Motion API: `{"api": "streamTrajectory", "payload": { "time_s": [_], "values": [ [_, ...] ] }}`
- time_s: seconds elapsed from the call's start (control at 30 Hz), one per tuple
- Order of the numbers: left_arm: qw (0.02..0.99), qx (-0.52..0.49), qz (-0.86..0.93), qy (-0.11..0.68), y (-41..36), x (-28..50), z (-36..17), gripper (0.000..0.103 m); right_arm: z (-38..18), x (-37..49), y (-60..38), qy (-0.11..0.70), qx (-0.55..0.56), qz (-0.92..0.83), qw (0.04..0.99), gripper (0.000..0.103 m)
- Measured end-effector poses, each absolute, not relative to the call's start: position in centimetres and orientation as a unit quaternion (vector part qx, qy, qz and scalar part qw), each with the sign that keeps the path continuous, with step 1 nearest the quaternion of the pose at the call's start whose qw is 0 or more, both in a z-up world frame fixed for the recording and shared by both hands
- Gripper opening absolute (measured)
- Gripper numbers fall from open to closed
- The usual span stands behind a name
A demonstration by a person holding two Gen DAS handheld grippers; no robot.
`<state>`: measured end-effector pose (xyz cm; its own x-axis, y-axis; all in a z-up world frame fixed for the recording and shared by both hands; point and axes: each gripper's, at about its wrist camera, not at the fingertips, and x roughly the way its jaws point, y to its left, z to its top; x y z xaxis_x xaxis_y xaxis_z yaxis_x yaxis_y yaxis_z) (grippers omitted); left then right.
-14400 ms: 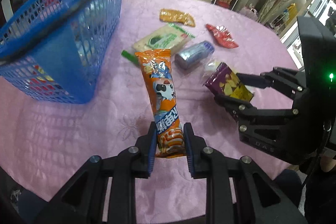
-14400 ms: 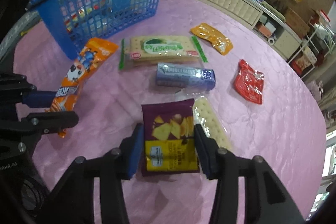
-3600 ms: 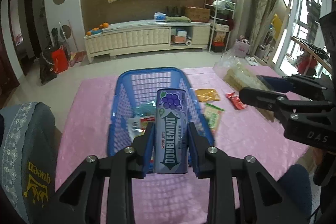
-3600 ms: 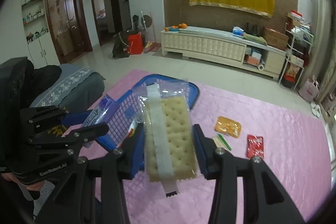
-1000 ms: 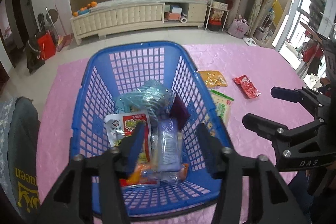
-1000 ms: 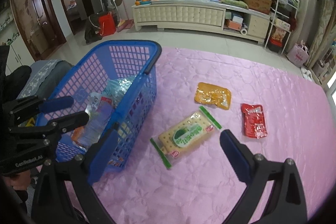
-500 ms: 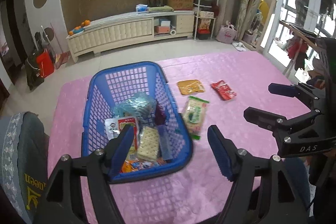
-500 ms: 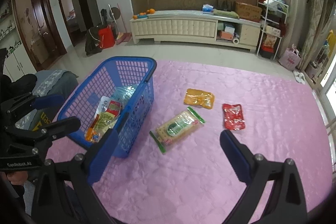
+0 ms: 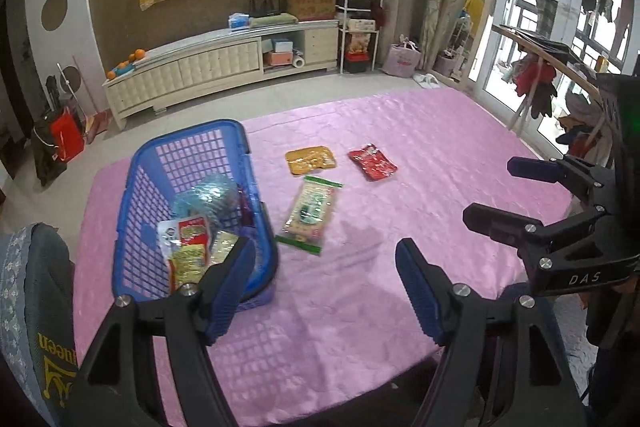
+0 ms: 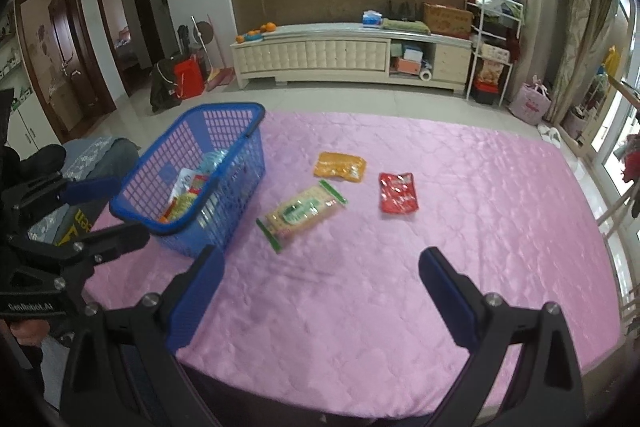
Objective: Organize snacks
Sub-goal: 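Withdraw both tools from the basket toward the remaining snacks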
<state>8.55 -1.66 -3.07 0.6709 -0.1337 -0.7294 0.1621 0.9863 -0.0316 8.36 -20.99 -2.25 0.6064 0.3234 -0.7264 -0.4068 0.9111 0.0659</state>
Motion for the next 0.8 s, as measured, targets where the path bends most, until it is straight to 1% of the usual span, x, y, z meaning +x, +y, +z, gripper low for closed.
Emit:
{"api": "streamTrajectory", "payload": {
  "time_s": [0.37,0.8],
  "values": [
    [0.9,0.028,-0.106,0.422,-5.6,11.5,-5.0,0.071,-3.8,9.5,-25.2,0.408,-0.038,0.185,0.893,0.099],
    [0.882,0.037,-0.119,0.453,-8.5,17.9,-9.4,0.071,-8.5,14.9,-28.4,0.445,-0.028,0.166,0.88,0.099]
  ]
}}
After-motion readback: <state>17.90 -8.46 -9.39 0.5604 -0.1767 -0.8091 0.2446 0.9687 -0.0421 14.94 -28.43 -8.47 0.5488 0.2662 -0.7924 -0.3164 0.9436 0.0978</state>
